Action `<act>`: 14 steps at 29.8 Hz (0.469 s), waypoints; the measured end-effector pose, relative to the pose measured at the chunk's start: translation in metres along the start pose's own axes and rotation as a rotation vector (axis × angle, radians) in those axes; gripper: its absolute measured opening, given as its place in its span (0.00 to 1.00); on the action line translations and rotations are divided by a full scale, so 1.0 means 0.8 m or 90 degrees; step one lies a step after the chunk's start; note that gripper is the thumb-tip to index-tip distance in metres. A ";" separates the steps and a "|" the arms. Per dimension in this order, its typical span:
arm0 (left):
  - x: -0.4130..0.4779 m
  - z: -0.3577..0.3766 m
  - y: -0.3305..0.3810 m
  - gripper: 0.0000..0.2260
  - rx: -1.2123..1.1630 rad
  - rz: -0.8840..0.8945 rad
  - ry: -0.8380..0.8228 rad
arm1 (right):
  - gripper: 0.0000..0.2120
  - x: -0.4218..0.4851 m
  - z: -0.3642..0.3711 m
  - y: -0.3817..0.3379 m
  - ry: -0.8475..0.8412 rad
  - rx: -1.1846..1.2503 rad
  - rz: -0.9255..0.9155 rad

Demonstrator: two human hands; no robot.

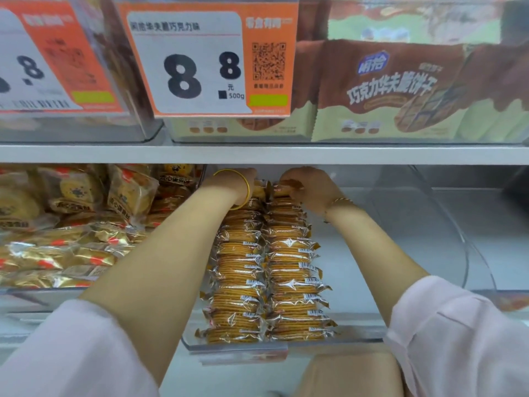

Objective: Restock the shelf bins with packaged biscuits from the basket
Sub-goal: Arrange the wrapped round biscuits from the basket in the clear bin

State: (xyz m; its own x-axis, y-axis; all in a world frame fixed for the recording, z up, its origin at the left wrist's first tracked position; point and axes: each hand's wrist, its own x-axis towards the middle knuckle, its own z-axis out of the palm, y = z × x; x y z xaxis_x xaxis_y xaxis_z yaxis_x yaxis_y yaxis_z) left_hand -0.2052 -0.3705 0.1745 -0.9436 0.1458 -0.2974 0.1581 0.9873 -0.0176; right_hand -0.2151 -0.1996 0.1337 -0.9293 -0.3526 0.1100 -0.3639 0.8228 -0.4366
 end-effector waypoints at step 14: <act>-0.003 0.029 0.018 0.16 0.060 -0.078 0.135 | 0.14 -0.015 0.041 -0.003 0.119 0.201 0.166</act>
State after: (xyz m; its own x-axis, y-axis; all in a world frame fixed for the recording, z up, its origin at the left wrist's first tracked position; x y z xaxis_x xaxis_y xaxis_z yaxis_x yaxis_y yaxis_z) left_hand -0.1938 -0.3580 0.1528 -0.9956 0.0459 -0.0812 0.0564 0.9896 -0.1322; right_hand -0.2012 -0.2119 0.1040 -0.9933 -0.0414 0.1075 -0.1065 0.6864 -0.7194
